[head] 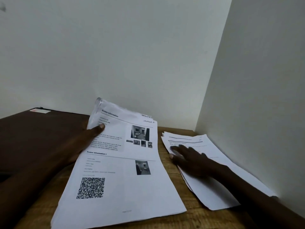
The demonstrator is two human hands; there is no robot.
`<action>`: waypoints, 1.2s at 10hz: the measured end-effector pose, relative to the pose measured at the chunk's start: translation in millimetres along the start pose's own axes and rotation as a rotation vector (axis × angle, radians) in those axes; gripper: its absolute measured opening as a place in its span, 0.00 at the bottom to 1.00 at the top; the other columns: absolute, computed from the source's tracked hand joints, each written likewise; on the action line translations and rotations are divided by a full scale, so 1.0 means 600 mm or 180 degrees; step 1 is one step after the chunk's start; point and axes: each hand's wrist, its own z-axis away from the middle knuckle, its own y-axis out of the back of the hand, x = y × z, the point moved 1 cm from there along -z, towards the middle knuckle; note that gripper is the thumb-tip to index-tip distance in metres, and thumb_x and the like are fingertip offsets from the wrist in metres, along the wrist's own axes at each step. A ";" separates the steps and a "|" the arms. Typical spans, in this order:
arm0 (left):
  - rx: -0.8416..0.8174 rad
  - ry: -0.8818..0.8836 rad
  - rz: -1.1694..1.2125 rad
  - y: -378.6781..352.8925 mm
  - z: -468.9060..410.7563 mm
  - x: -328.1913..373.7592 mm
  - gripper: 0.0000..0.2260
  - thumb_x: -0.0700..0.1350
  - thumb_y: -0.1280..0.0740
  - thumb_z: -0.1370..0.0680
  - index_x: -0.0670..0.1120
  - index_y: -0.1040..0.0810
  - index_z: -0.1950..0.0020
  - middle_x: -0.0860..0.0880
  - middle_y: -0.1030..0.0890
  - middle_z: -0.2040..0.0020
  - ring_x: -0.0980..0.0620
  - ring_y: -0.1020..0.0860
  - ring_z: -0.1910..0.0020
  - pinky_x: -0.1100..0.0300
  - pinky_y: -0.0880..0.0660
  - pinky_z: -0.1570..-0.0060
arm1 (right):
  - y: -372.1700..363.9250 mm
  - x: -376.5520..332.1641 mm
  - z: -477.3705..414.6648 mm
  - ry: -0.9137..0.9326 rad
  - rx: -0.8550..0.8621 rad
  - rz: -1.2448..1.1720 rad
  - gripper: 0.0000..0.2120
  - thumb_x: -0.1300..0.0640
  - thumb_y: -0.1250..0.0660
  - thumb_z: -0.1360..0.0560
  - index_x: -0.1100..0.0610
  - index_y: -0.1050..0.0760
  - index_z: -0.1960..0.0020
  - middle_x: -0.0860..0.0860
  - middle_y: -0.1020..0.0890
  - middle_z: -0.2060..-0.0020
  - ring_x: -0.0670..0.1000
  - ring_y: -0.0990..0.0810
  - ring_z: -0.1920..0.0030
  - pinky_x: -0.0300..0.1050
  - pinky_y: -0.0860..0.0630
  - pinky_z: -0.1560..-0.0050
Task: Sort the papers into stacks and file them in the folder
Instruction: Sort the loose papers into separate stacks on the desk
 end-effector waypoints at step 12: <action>0.0158 -0.0337 -0.0231 -0.031 0.069 0.081 0.14 0.55 0.30 0.26 0.48 0.20 0.46 0.52 0.14 0.50 0.51 0.16 0.49 0.56 0.20 0.49 | -0.022 -0.089 -0.029 0.0725 0.1430 -0.3260 0.07 0.51 0.26 0.29 0.53 0.20 0.58 0.56 0.15 0.62 0.57 0.17 0.61 0.60 0.22 0.52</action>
